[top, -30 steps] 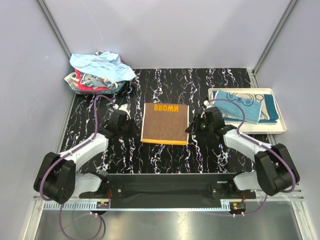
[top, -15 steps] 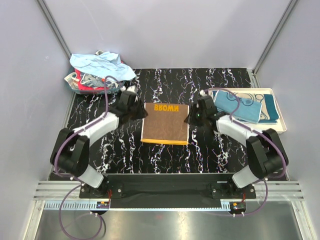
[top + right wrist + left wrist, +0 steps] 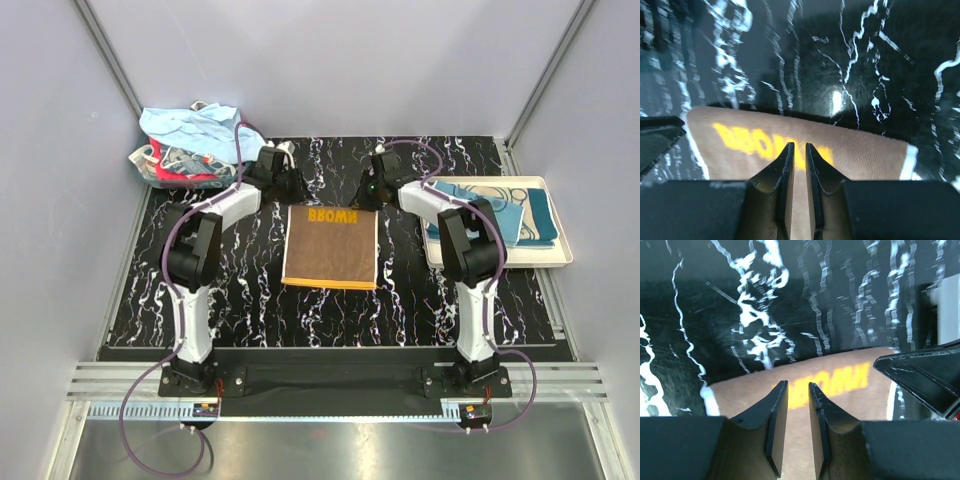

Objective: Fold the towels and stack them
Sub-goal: Fold the towel

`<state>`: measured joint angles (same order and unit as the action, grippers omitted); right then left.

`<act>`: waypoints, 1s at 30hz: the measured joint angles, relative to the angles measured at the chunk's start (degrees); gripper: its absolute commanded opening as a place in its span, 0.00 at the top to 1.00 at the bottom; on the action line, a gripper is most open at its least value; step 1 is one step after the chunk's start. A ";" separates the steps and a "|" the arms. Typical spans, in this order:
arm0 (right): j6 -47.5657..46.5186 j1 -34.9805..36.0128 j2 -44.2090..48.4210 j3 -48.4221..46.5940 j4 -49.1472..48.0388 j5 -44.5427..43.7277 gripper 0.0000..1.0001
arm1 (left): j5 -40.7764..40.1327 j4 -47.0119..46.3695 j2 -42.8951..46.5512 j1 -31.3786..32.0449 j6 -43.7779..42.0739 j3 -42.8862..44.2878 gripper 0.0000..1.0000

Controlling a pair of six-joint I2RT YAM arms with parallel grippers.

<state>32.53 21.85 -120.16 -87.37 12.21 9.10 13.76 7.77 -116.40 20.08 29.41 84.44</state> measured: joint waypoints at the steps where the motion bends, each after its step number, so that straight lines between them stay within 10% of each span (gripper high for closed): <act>1: 0.15 0.00 -1.27 -0.61 0.39 0.50 0.80 | 0.72 0.02 -0.81 -0.39 -0.11 0.17 0.73; 30: 0.37 -2.25 -9.31 -6.27 2.27 8.07 0.80 | 2.99 -0.15 -2.47 -3.78 -2.25 -1.68 0.65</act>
<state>32.91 19.59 -129.47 -93.65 14.48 17.17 16.75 7.62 -118.87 16.29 27.16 82.76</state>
